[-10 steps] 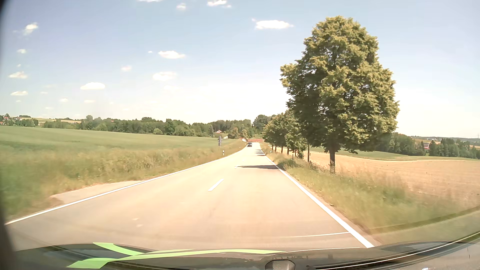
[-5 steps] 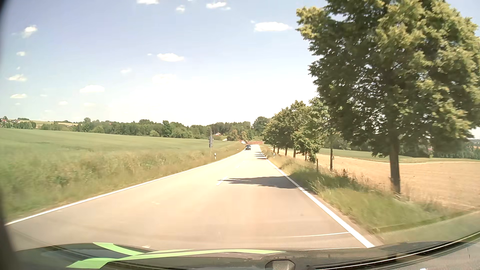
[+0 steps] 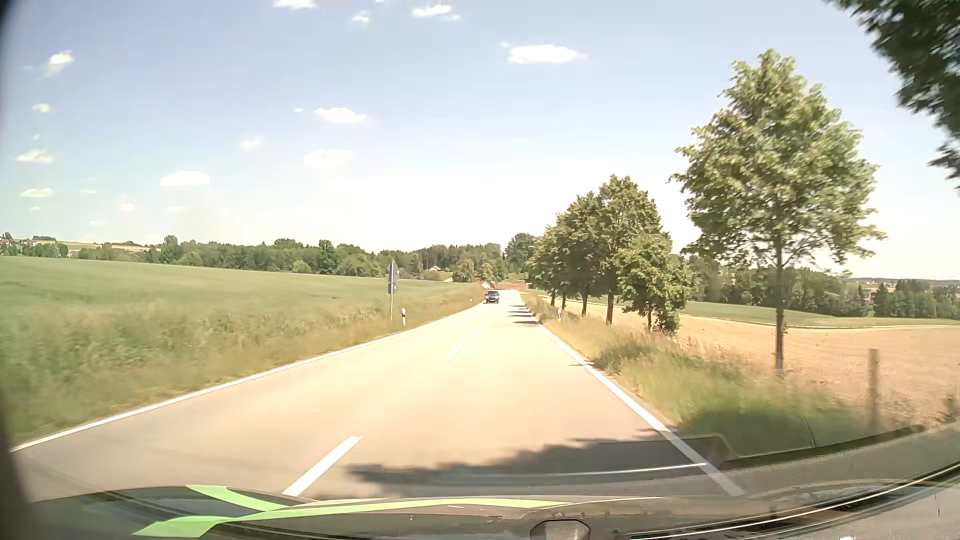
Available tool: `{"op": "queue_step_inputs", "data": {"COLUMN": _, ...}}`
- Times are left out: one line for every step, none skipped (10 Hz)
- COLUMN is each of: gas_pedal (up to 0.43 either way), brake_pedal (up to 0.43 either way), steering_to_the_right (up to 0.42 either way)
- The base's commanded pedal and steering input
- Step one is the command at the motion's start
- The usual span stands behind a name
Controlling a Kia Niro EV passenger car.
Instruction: Follow the waypoints while adhering to traffic rules and regulations
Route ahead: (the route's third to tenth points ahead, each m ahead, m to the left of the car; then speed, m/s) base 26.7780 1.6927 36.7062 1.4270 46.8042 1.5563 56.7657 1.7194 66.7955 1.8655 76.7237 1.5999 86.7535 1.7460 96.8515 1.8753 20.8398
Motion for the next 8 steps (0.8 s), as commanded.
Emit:
{"op": "queue_step_inputs", "data": {"gas_pedal": 0.189, "brake_pedal": 0.0, "steering_to_the_right": 0.001}}
{"op": "queue_step_inputs", "data": {"gas_pedal": 0.189, "brake_pedal": 0.0, "steering_to_the_right": 0.001}}
{"op": "queue_step_inputs", "data": {"gas_pedal": 0.189, "brake_pedal": 0.0, "steering_to_the_right": 0.001}}
{"op": "queue_step_inputs", "data": {"gas_pedal": 0.177, "brake_pedal": 0.0, "steering_to_the_right": 0.001}}
{"op": "queue_step_inputs", "data": {"gas_pedal": 0.177, "brake_pedal": 0.0, "steering_to_the_right": 0.001}}
{"op": "queue_step_inputs", "data": {"gas_pedal": 0.177, "brake_pedal": 0.0, "steering_to_the_right": 0.001}}
{"op": "queue_step_inputs", "data": {"gas_pedal": 0.177, "brake_pedal": 0.0, "steering_to_the_right": 0.001}}
{"op": "queue_step_inputs", "data": {"gas_pedal": 0.177, "brake_pedal": 0.0, "steering_to_the_right": 0.001}}
